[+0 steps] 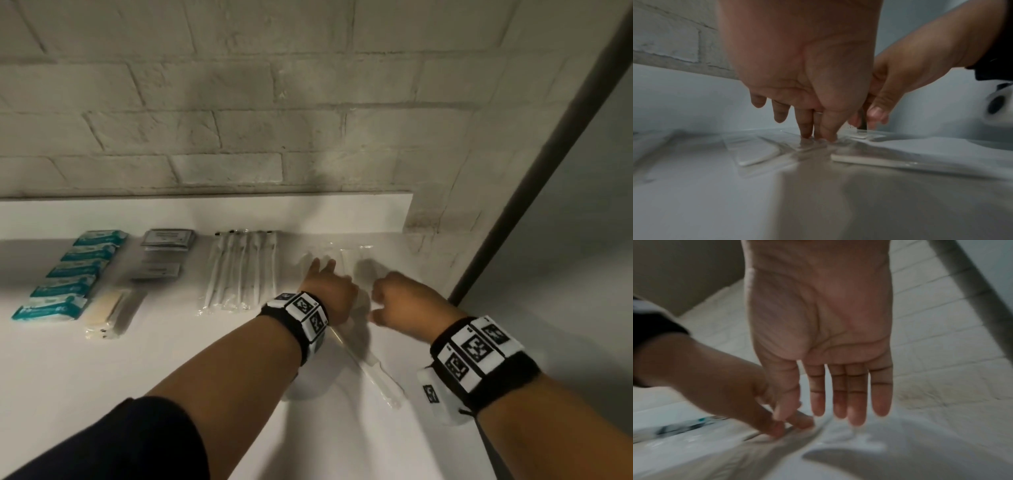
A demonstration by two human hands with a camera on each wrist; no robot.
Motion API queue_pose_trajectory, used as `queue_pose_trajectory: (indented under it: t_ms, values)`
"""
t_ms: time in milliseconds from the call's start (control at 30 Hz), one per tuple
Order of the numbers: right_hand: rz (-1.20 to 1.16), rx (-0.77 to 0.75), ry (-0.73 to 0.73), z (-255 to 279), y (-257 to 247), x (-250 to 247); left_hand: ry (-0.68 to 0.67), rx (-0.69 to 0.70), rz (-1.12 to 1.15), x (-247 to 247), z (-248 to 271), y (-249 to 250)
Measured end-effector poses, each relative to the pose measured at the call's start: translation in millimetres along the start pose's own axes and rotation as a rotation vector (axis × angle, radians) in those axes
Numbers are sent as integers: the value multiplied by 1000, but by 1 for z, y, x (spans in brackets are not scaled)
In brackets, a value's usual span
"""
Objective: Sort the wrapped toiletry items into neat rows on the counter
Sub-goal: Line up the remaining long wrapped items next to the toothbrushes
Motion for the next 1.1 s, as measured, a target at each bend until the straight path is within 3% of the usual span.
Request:
queue_pose_trajectory:
  t_ms: [167,533,733,900,1100]
  values:
    - [193,-37,-245,13,-50,40,-54,13,-84,-4,1,0]
    - [260,-59,-157,13,-38,36,-130,27,-56,-9,-11,-11]
    - [82,126,-167,4,24,-9,-66,45,-8,-8,-16,-12]
    - [-75,246,104,-20,71,-28,-22,51,32,-7,-19,-12]
    - [221,99,-124,-25,67,-2,68,58,61,-1,-22,-11]
Point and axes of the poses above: each hand's wrist, its own z-axis away from the middle knuckle, its own x-axis out of the palm, y = z × x, the point moved 5 cm from there along -z, towards the middle knuckle, and after that the axes turned 10 degrees about -x, right-handed, at the moved point
